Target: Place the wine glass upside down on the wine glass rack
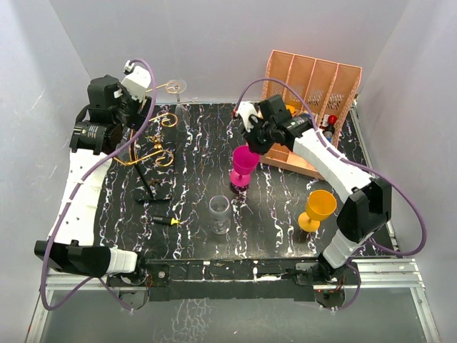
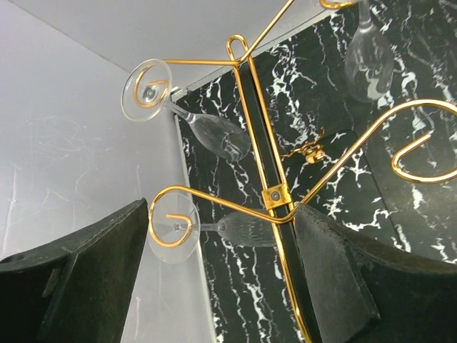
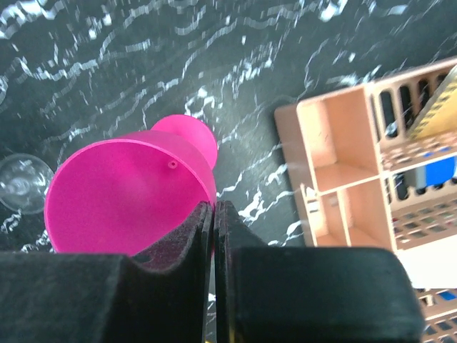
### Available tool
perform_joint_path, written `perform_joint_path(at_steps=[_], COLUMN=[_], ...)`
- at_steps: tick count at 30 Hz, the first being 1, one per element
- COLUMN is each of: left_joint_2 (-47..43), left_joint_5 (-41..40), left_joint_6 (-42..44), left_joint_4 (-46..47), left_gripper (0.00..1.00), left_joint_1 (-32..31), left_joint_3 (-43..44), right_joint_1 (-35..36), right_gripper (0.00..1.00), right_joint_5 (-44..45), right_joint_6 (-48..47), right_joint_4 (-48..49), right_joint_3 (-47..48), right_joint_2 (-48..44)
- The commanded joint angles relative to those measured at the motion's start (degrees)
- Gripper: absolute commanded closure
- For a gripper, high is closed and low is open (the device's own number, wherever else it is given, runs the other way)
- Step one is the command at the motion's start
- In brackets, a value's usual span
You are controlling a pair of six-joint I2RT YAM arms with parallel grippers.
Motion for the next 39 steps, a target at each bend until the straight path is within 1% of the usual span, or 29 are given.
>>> perform_joint_path(at_steps=[1, 3, 6, 12, 16, 19, 20, 25, 29, 34, 39], left_joint_2=[-1.81, -1.9, -1.97, -1.85, -1.7, -0.55, -0.17, 2.07, 5.93, 7.8, 6.79], left_joint_5=[3.66, 6.13, 12.15, 23.88, 30.71, 35.93, 38.95, 48.01, 52.27, 54.22, 57.76], left_joint_6=[-5.89, -8.26, -12.09, -18.7, -23.49, -29.08, -31.41, -45.22, -54.04, -59.24, -65.78], left_joint_4=[0.51, 0.12, -0.25, 0.91, 3.23, 5.25, 6.33, 15.1, 20.95, 25.27, 31.67], left_gripper=[0.14, 0.09, 0.05, 0.04, 0.04, 0.04, 0.04, 0.05, 0.1, 0.15, 0.17], left_joint_1=[1.28, 1.92, 2.69, 2.84, 2.76, 2.75, 2.75, 2.22, 0.48, -2.51, -4.29], left_joint_3=[3.17, 3.95, 5.1, 7.04, 8.11, 8.43, 7.81, 4.77, 4.42, 3.43, -1.34], right_joint_1=[-1.14, -2.03, -3.47, -5.99, -7.81, -9.29, -9.52, -10.29, -12.11, -14.11, -15.74], right_gripper=[0.92, 0.92, 0.92, 0.92, 0.92, 0.92, 0.92, 0.92, 0.92, 0.92, 0.92], right_joint_5=[-5.2, -7.37, -9.02, -9.71, -8.39, -8.18, -8.24, -9.39, -13.45, -19.23, -24.05], right_joint_6=[0.34, 1.57, 4.08, 9.81, 11.72, 14.4, 15.19, 19.52, 23.16, 26.39, 28.83], right_joint_4=[2.86, 3.56, 5.87, 11.97, 13.0, 14.47, 15.17, 18.44, 18.66, 20.72, 22.95], right_joint_3=[8.89, 11.54, 14.85, 17.92, 20.82, 21.42, 21.4, 21.66, 23.29, 20.75, 17.61], right_joint_2=[-4.64, -5.28, -6.25, -8.88, -9.74, -10.79, -11.21, -13.02, -13.03, -14.91, -16.77])
